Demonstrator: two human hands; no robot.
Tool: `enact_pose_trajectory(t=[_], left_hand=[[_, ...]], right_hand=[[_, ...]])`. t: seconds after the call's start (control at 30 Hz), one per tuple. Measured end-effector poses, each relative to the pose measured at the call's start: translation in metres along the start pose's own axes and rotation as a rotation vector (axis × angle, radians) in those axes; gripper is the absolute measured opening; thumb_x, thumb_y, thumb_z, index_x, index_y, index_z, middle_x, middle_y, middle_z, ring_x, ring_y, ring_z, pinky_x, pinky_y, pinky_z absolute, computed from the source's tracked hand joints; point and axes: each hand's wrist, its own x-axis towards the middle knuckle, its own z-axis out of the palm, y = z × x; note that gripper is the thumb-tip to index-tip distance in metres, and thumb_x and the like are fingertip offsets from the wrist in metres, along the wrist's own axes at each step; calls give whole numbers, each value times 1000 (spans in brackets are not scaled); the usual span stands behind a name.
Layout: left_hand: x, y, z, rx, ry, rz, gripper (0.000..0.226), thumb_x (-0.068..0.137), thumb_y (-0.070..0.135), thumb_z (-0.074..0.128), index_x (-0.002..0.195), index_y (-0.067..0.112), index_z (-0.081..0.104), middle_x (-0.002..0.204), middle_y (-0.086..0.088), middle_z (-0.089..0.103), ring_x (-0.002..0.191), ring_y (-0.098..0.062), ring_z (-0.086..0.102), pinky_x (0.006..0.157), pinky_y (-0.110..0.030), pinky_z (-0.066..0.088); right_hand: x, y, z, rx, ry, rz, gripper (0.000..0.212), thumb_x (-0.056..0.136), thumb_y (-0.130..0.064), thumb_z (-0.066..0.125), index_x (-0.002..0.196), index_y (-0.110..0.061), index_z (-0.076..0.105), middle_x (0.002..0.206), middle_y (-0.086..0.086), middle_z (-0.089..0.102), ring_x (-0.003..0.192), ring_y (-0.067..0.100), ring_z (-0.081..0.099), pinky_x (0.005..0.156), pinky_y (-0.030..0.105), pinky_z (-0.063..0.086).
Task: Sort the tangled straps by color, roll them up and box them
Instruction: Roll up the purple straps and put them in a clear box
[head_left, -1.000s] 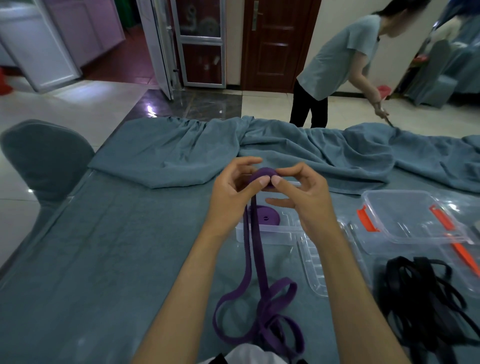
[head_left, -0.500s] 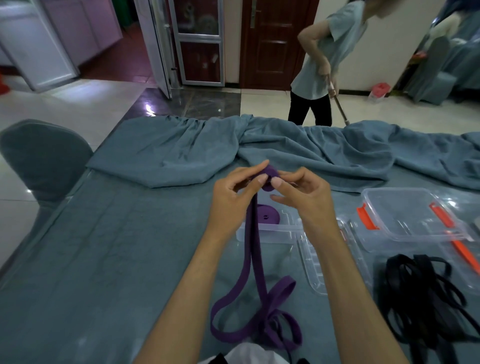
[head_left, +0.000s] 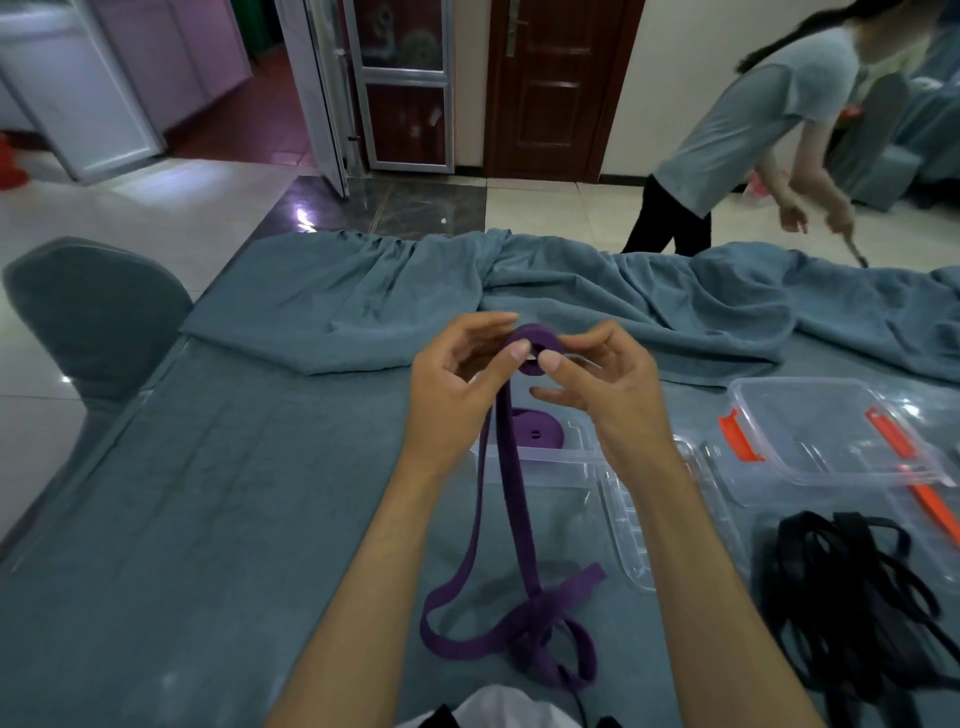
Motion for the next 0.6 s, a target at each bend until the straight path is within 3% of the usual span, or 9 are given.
enact_pose_trajectory(t=[0.07, 0.17, 0.3, 0.4, 0.53, 0.6], left_hand=[[-2, 0, 3, -17, 65, -6, 18, 94, 17, 80, 107, 28, 75, 105, 2, 79, 101, -16, 77, 86, -20, 57], [-5, -2, 7, -67, 39, -51, 21, 93, 9, 80, 110, 21, 76, 110, -1, 80, 104, -18, 77, 89, -22, 57], [0, 1, 4, -74, -24, -51, 29, 93, 7, 79, 118, 20, 78, 114, -3, 80, 109, -20, 76, 94, -24, 57], [-2, -1, 8, -78, 31, -45, 23, 94, 8, 78, 115, 18, 75, 113, -7, 79, 108, -23, 75, 93, -25, 56], [-8, -7, 14, -78, 79, -47, 19, 94, 7, 78, 110, 14, 69, 110, -11, 76, 103, -27, 74, 91, -28, 57], [-6, -7, 11, -44, 79, -47, 19, 95, 10, 79, 110, 19, 73, 107, -7, 77, 103, -26, 75, 90, -30, 57]], right_hand=[[3, -3, 0, -37, 24, -26, 18, 87, -16, 86, 97, -18, 71, 105, 13, 79, 99, 33, 78, 79, 41, 66], [4, -6, 0, -41, 46, -96, 25, 91, -14, 83, 114, -19, 74, 110, 12, 79, 105, 31, 77, 85, 40, 65], [2, -4, -3, 23, 37, -13, 14, 91, -13, 82, 101, -12, 72, 111, 11, 79, 106, 32, 77, 85, 45, 65], [3, -5, -7, -29, 59, 4, 17, 84, -18, 88, 91, -18, 73, 104, 13, 80, 99, 30, 79, 81, 37, 65], [2, -2, -3, 3, 66, -66, 23, 89, -15, 84, 109, -22, 75, 109, 13, 80, 105, 29, 77, 87, 36, 63], [0, 3, -1, 35, 45, -49, 15, 90, -13, 82, 100, -21, 76, 113, 13, 79, 110, 30, 76, 91, 41, 63]])
